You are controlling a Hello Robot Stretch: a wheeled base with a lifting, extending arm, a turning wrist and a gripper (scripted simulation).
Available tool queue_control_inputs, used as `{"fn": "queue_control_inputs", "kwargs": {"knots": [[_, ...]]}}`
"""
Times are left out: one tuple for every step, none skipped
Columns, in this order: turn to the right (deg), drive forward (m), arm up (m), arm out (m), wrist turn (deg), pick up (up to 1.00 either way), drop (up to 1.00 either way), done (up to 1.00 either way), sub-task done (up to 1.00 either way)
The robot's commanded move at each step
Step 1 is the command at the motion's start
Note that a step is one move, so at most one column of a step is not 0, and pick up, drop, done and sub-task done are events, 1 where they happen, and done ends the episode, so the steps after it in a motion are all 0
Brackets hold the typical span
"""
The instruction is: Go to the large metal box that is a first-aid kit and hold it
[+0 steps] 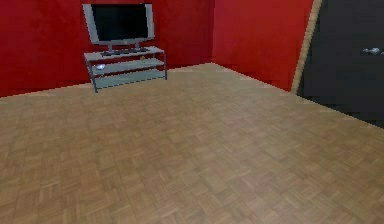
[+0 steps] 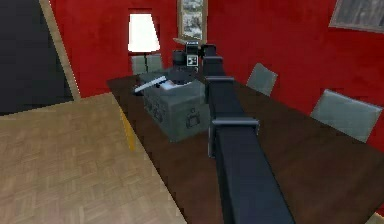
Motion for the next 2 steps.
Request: {"fn": "queue_control_inputs", "kwargs": {"knots": [[0.0,0.0,0.0,0.0,30.0,0.0,0.0,0.0,0.0],[0.0,0.0,-0.28,0.0,0.0,0.0,0.0,0.0,0.0]]}}
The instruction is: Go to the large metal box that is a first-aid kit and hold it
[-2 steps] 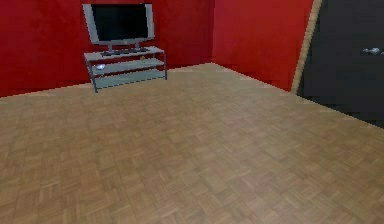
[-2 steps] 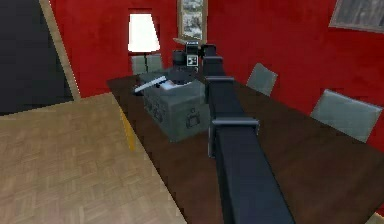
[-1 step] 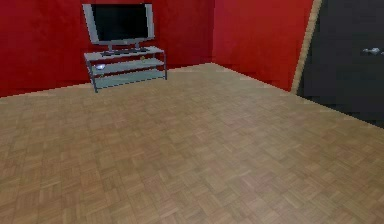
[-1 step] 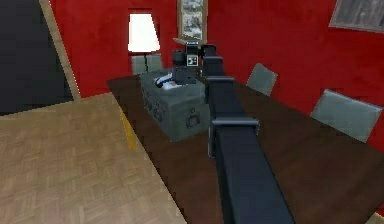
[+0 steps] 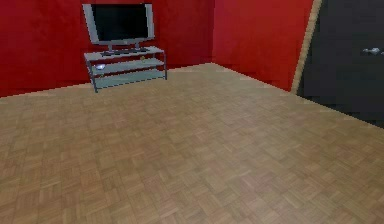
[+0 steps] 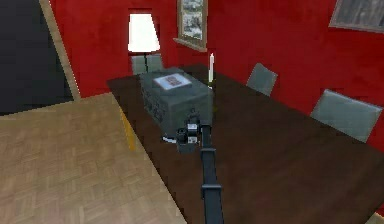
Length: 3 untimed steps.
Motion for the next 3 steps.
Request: {"fn": "queue_control_inputs", "kwargs": {"knots": [[0.0,0.0,0.0,0.0,0.0,1.0,0.0,0.0,0.0],[0.0,0.0,0.1,0.0,0.0,0.0,0.0,0.0,0.0],[0.0,0.0,0.0,0.0,0.0,0.0,0.0,1.0,0.0]]}}
